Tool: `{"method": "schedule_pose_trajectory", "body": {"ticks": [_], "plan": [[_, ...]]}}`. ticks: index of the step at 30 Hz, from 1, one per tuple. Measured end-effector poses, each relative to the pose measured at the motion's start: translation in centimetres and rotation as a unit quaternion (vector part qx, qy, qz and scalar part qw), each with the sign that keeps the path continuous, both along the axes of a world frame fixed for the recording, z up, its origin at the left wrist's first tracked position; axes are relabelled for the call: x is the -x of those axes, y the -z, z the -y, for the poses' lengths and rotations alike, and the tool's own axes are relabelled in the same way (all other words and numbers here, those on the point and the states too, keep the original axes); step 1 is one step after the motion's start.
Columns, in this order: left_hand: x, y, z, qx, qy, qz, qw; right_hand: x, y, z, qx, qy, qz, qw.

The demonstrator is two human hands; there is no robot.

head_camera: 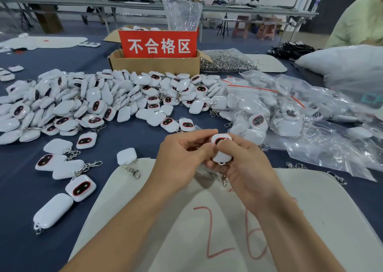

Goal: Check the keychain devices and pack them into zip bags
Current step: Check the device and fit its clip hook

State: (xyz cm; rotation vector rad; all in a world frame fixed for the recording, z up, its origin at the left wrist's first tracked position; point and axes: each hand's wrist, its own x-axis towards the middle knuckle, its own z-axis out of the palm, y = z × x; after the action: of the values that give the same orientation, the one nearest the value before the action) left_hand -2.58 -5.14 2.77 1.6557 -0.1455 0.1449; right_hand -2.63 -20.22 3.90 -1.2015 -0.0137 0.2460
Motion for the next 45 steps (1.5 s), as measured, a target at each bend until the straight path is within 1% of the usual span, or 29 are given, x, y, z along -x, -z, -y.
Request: {"method": "schedule_pose_trajectory", "body": {"ticks": [3, 6, 9, 12, 16, 18, 22, 24, 26, 28, 30, 32, 33, 35, 37, 40, 42, 45], "plan": [[0.1, 0.0, 0.0, 0.010, 0.017, 0.003, 1.000, 0.1, 0.1, -0.2, 0.013, 0.014, 0.010, 1.000], [0.1, 0.0, 0.0, 0.019, 0.020, 0.001, 1.000, 0.1, 0.2, -0.3, 0.006, 0.028, 0.011, 1.000], [0.0, 0.0, -0.1, 0.023, 0.002, -0.007, 1.000, 0.1, 0.2, -0.2, -0.029, -0.020, -0.003, 0.999], [-0.2, 0.0, -0.1, 0.009, -0.015, -0.012, 1.000, 0.2, 0.0, 0.0, -0.042, -0.068, 0.011, 0.997], [-0.1, -0.1, -0.3, 0.003, 0.008, -0.004, 1.000, 0.3, 0.2, 0.2, 0.002, -0.046, 0.033, 0.998], [0.0, -0.1, -0.3, -0.001, 0.003, -0.004, 1.000, 0.3, 0.3, 0.3, 0.017, -0.036, 0.039, 0.998], [0.1, -0.1, 0.2, 0.000, 0.000, -0.019, 1.000, 0.4, 0.2, -0.2, 0.051, -0.052, 0.074, 0.995], [0.0, -0.2, 0.3, -0.009, -0.011, -0.003, 1.000, 0.5, 0.3, -0.5, 0.070, -0.060, 0.087, 0.992], [-0.3, -0.2, 0.0, -0.014, -0.038, 0.031, 0.999, 0.6, 0.3, -0.2, 0.051, -0.063, 0.080, 0.993], [-0.4, -0.2, -0.4, -0.008, -0.056, 0.063, 0.996, 0.5, 0.0, 0.4, -0.013, -0.061, 0.058, 0.996], [-0.4, -0.2, -0.7, -0.002, -0.060, 0.089, 0.994, 0.2, -0.3, 0.8, -0.083, -0.032, 0.028, 0.996], [-0.4, 0.0, -0.7, -0.003, -0.065, 0.087, 0.994, 0.0, -0.3, 0.7, -0.104, 0.010, 0.011, 0.994], [-0.3, 0.1, -0.6, -0.004, -0.055, 0.072, 0.996, -0.1, 0.0, 0.5, -0.092, 0.032, 0.013, 0.995], [-0.1, 0.2, -0.2, -0.011, -0.003, 0.039, 0.999, -0.1, 0.4, 0.3, -0.051, 0.072, 0.036, 0.995], [0.2, 0.2, 0.2, 0.001, 0.035, 0.029, 0.999, 0.0, 0.5, 0.3, -0.030, 0.093, 0.061, 0.993], [0.2, 0.0, 0.2, -0.010, 0.023, 0.030, 0.999, -0.1, 0.7, 0.5, -0.007, 0.121, 0.083, 0.989], [0.0, 0.1, 0.1, -0.019, 0.015, 0.028, 0.999, -0.2, 0.8, 0.5, 0.039, 0.133, 0.092, 0.986], [0.3, 0.2, 0.1, -0.025, 0.009, 0.046, 0.999, -0.3, 0.6, 0.6, 0.088, 0.118, 0.083, 0.986]]}}
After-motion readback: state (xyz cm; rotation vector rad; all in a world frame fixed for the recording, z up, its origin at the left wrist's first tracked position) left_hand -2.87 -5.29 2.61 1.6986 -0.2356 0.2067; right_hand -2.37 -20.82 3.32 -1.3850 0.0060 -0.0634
